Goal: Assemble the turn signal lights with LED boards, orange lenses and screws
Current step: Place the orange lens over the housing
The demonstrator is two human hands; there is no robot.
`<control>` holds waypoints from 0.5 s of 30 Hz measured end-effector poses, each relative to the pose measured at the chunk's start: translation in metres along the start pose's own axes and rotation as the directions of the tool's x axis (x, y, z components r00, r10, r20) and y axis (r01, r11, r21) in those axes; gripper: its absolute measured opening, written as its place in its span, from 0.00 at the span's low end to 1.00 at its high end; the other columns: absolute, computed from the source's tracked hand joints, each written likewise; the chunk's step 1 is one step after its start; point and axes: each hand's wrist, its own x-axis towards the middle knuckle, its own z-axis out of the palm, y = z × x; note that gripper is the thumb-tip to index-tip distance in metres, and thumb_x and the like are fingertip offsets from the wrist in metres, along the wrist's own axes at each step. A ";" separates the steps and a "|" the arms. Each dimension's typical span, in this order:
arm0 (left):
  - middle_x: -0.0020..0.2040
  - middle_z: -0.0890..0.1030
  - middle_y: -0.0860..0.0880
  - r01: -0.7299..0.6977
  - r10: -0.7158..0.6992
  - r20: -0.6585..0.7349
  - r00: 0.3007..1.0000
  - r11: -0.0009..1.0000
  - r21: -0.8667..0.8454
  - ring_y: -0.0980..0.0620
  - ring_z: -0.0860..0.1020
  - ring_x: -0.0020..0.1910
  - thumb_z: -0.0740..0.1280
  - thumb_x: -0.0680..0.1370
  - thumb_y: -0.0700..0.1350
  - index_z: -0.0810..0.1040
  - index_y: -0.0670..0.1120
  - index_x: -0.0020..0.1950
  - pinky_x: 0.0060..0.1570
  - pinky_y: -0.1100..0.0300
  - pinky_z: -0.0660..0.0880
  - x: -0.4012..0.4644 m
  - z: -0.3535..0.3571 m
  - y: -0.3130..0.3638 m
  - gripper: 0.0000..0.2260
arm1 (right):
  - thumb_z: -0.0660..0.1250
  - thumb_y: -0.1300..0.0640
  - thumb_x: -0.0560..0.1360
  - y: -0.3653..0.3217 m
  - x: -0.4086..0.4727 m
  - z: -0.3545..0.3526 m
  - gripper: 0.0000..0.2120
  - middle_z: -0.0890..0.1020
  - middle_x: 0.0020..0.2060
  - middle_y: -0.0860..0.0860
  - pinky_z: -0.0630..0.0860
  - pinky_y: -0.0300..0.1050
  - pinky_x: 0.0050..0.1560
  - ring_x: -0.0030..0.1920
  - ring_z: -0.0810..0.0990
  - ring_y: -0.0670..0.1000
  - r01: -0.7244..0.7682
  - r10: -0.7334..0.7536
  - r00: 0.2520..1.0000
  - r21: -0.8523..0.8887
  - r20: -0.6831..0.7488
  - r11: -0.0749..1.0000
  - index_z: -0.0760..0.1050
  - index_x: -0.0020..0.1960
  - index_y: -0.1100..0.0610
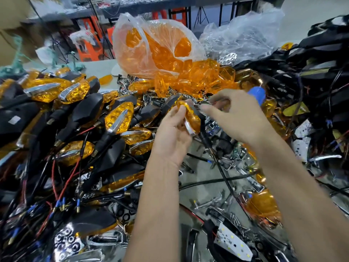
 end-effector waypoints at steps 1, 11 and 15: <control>0.54 0.83 0.42 -0.020 0.020 -0.002 1.000 0.999 -0.032 0.48 0.82 0.53 0.68 0.79 0.43 0.79 0.40 0.64 0.56 0.54 0.81 -0.001 0.002 0.001 0.15 | 0.72 0.36 0.75 -0.006 -0.003 0.002 0.18 0.85 0.45 0.46 0.78 0.45 0.47 0.45 0.82 0.45 0.025 -0.035 0.994 0.092 0.101 0.995 0.83 0.53 0.49; 0.54 0.82 0.41 -0.043 0.011 -0.125 0.992 0.966 -0.257 0.45 0.83 0.49 0.70 0.80 0.40 0.77 0.40 0.61 0.44 0.49 0.84 -0.009 0.010 0.032 0.11 | 0.78 0.42 0.72 -0.042 0.007 0.013 0.16 0.80 0.30 0.46 0.69 0.38 0.33 0.29 0.72 0.41 0.203 -0.241 0.960 0.238 0.143 0.950 0.81 0.38 0.54; 0.47 0.83 0.43 -0.055 0.042 -0.186 0.982 0.996 -0.065 0.48 0.83 0.41 0.70 0.81 0.42 0.77 0.41 0.56 0.44 0.50 0.82 -0.014 0.005 0.036 0.07 | 0.78 0.47 0.73 -0.045 0.004 0.021 0.14 0.79 0.31 0.58 0.67 0.47 0.36 0.32 0.71 0.48 0.146 -0.210 0.964 0.329 0.166 0.933 0.83 0.38 0.57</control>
